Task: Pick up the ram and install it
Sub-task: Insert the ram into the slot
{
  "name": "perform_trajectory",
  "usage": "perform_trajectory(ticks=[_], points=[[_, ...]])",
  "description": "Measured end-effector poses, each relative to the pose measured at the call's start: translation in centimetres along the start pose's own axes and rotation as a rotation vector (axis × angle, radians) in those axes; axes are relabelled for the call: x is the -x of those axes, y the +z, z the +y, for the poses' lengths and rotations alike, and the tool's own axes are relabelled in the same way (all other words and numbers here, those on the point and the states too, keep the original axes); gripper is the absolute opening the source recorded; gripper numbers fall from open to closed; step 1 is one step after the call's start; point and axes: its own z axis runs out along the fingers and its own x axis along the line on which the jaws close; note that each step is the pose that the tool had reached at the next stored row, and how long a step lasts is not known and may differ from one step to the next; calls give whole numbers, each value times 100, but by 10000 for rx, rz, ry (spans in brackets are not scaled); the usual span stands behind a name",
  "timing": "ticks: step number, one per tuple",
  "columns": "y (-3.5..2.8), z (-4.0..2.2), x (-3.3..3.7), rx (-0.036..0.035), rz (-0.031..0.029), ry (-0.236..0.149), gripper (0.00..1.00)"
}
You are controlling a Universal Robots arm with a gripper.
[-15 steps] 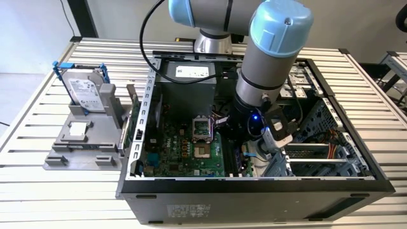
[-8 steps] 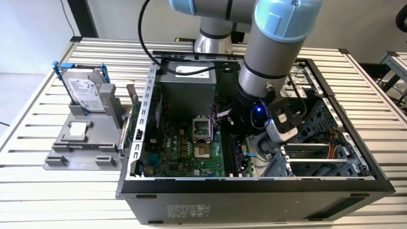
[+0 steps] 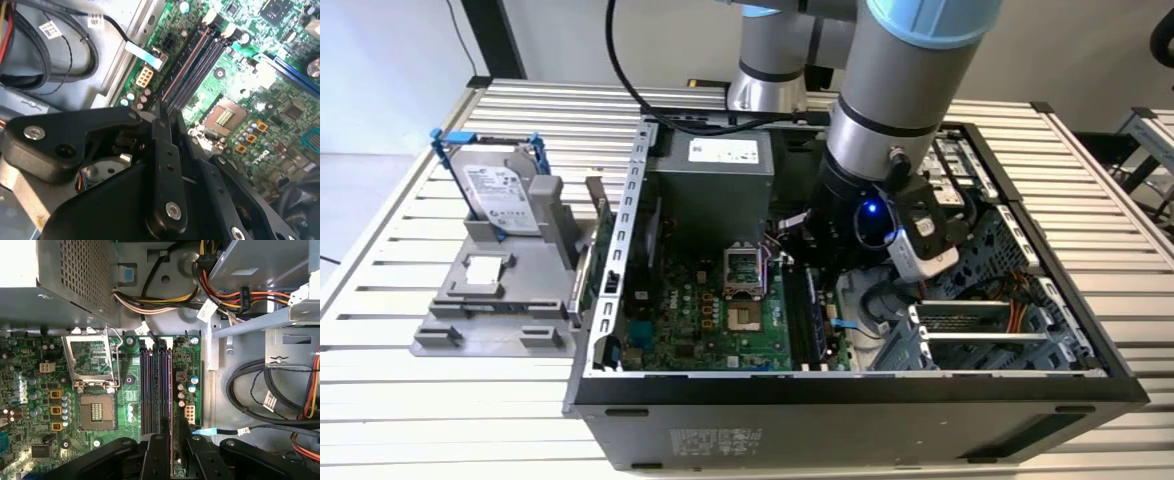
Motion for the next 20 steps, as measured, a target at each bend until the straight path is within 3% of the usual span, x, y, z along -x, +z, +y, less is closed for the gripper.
perform_trajectory(ticks=[1, 18, 20], points=[[-3, 0, 0, -1, 1, 0, 0], [-36, 0, -2, 0, 0, 1, 0], [-37, -3, -2, 113, 25, -10, 0]])
